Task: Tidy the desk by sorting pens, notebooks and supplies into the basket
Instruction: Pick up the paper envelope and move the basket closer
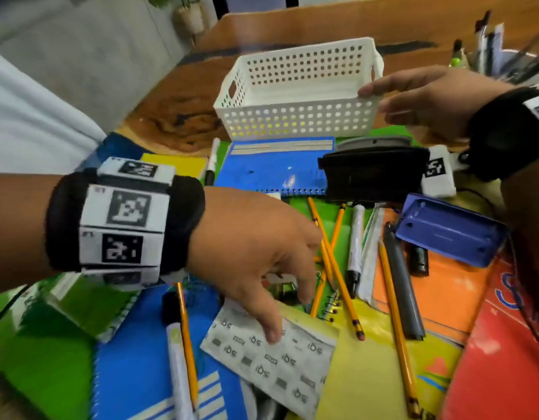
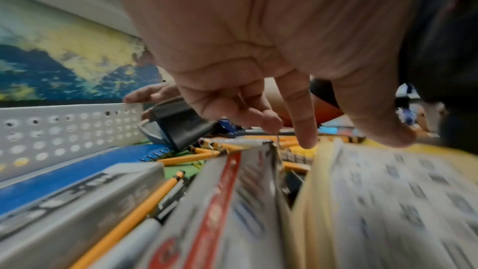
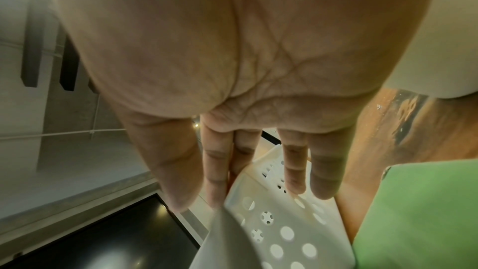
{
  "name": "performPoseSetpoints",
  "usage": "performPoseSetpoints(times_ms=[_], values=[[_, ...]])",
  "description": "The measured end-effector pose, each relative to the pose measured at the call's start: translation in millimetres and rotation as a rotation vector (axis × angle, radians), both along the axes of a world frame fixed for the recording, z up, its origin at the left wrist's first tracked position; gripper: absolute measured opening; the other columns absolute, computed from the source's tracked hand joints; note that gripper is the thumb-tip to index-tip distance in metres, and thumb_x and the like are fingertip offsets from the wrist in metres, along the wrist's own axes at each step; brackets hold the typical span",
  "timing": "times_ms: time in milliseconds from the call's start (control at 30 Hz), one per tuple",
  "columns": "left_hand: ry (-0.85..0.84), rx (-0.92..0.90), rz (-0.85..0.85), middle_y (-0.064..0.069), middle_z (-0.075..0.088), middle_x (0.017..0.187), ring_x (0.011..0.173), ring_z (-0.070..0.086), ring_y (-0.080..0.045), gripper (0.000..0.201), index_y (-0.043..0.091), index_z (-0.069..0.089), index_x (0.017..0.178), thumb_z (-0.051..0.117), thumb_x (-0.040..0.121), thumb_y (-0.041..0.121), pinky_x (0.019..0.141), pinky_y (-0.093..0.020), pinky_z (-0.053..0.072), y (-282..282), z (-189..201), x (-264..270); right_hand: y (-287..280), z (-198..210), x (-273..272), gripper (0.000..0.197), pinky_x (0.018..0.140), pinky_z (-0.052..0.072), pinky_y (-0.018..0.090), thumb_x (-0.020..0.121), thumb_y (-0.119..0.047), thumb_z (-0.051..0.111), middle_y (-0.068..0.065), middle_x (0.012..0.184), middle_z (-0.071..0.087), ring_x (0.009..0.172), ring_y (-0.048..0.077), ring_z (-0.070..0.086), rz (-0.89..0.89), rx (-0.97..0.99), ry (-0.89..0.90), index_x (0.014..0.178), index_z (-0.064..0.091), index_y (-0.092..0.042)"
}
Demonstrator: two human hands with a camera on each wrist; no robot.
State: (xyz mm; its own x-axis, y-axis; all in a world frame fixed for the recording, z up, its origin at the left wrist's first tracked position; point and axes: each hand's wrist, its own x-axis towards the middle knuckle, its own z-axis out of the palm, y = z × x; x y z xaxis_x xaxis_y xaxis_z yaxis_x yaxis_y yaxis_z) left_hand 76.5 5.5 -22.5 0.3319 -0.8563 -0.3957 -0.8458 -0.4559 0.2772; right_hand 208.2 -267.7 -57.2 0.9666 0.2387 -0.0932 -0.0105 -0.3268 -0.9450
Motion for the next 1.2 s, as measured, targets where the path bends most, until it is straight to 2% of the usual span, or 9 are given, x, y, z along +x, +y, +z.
performPoseSetpoints(times_ms=[100, 233, 400, 567, 700, 800, 967, 1100, 1200], values=[[-0.184, 0.030, -0.190, 0.018, 0.029, 0.091, 0.085, 0.021, 0.000, 0.052, 0.048, 0.072, 0.103, 0.071, 0.061, 0.079, 0.069, -0.023, 0.022, -1, -21, -9, 3, 1, -5, 0.032, 0.057, 0.052, 0.009, 0.098, -0.010, 0.058, -0.013, 0.120, 0.070, 0.103, 0.008, 0.067, -0.031, -0.036, -0.011, 0.124, 0.070, -0.025], [-0.020, 0.100, -0.025, 0.021, 0.030, 0.091, 0.091, 0.025, -0.001, 0.036, 0.043, 0.074, 0.097, 0.078, 0.068, 0.064, 0.079, -0.023, 0.030, -3, -36, -8, 1, 3, -3, 0.032, 0.053, 0.050, 0.008, 0.098, -0.011, 0.059, -0.014, 0.120, 0.070, 0.105, 0.009, 0.067, -0.035, -0.034, 0.013, 0.122, 0.071, -0.028], [0.414, -0.064, 0.262, 0.012, 0.056, 0.102, 0.101, 0.055, -0.008, 0.016, 0.034, 0.070, 0.083, 0.084, 0.076, 0.036, 0.090, -0.034, 0.048, 5, -22, 12, -6, -1, 8, 0.032, 0.108, 0.047, 0.047, 0.092, -0.011, 0.065, -0.009, 0.127, 0.069, 0.119, 0.022, 0.065, 0.013, -0.031, 0.013, 0.118, 0.074, -0.029], [0.719, -0.475, 0.704, -0.028, 0.061, 0.129, 0.121, 0.056, -0.047, 0.056, -0.003, 0.050, 0.131, 0.071, 0.085, 0.019, 0.102, -0.058, 0.046, 19, -1, 56, -8, -3, 16, 0.032, 0.115, 0.040, 0.048, 0.095, -0.006, 0.062, -0.008, 0.132, 0.066, 0.124, 0.020, 0.061, 0.048, 0.017, 0.010, 0.121, 0.072, -0.023], [0.410, -0.840, 0.878, -0.016, 0.071, 0.109, 0.094, 0.069, -0.028, 0.018, 0.016, 0.059, 0.113, 0.059, 0.096, 0.009, 0.082, -0.038, 0.057, 9, 31, 103, -10, -9, 19, 0.032, 0.115, 0.040, 0.047, 0.096, -0.001, 0.059, -0.001, 0.124, 0.071, 0.120, 0.026, 0.063, 0.030, 0.023, 0.011, 0.116, 0.072, -0.022], [0.077, -0.976, 0.943, -0.003, 0.070, 0.104, 0.095, 0.068, -0.019, 0.024, 0.031, 0.062, 0.102, 0.060, 0.094, 0.009, 0.092, -0.040, 0.056, 7, 48, 166, -13, -13, 25, 0.032, 0.114, 0.040, 0.051, 0.095, -0.003, 0.060, 0.004, 0.125, 0.071, 0.125, 0.033, 0.059, 0.041, 0.025, 0.001, 0.117, 0.074, -0.023], [-0.424, -0.345, 0.873, 0.003, 0.068, 0.115, 0.093, 0.061, -0.015, 0.018, 0.032, 0.063, 0.114, 0.053, 0.100, 0.029, 0.072, -0.025, 0.046, -7, 45, 243, -14, -13, 27, 0.036, 0.108, 0.047, 0.037, 0.097, 0.002, 0.054, 0.002, 0.121, 0.073, 0.117, 0.021, 0.066, 0.076, 0.048, 0.036, 0.121, 0.071, -0.018], [-0.383, 0.394, 0.638, -0.002, 0.047, 0.150, 0.129, 0.049, -0.024, 0.046, 0.029, 0.050, 0.143, 0.039, 0.103, 0.012, 0.102, -0.035, 0.040, -22, 7, 257, -16, -12, 28, 0.036, 0.099, 0.050, 0.026, 0.098, 0.001, 0.055, -0.003, 0.120, 0.073, 0.112, 0.013, 0.068, 0.084, 0.027, 0.028, 0.119, 0.073, -0.022], [-0.365, 0.614, 0.587, -0.005, 0.035, 0.158, 0.142, 0.036, -0.026, 0.049, 0.018, 0.033, 0.153, 0.030, 0.105, 0.010, 0.112, -0.038, 0.031, -21, -9, 261, -15, -13, 27, 0.036, 0.103, 0.047, 0.029, 0.097, 0.000, 0.056, -0.005, 0.120, 0.073, 0.114, 0.013, 0.067, 0.089, 0.008, 0.019, 0.118, 0.074, -0.024]])
